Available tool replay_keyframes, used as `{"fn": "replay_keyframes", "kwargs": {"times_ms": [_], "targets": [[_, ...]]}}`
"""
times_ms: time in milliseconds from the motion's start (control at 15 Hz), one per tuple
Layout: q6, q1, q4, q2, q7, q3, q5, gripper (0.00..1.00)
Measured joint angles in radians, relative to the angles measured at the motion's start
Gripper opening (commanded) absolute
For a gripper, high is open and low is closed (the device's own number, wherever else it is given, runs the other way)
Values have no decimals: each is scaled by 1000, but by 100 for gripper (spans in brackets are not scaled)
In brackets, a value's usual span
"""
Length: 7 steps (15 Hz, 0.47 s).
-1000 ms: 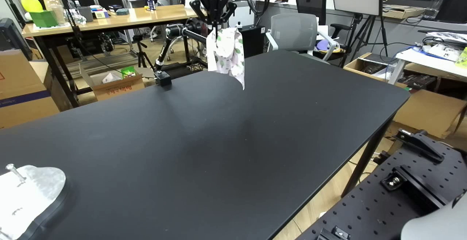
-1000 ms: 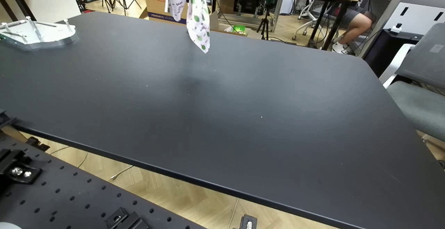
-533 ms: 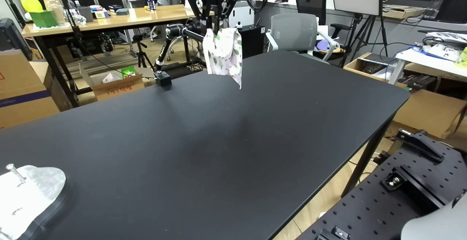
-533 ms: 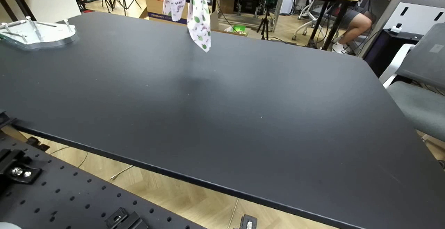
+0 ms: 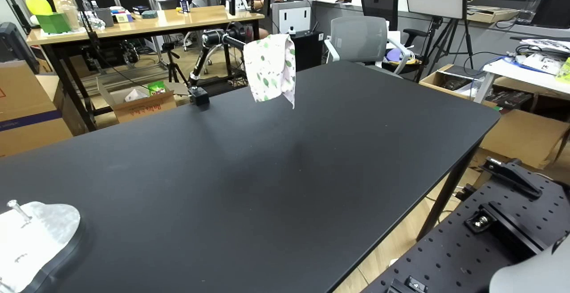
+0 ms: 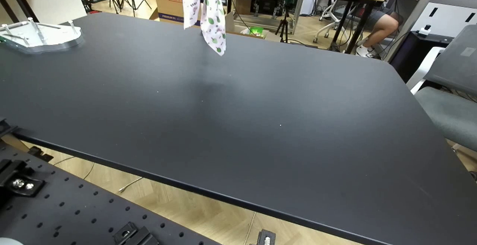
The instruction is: Hang the cloth on the stand
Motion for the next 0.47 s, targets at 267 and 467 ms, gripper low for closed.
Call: {"fn": "replay_keyframes", "kwargs": {"times_ms": [267,467], "targets": [[-94,7,28,-62,11,11,25,100],[-111,6,30,-78,12,11,33,100]]}}
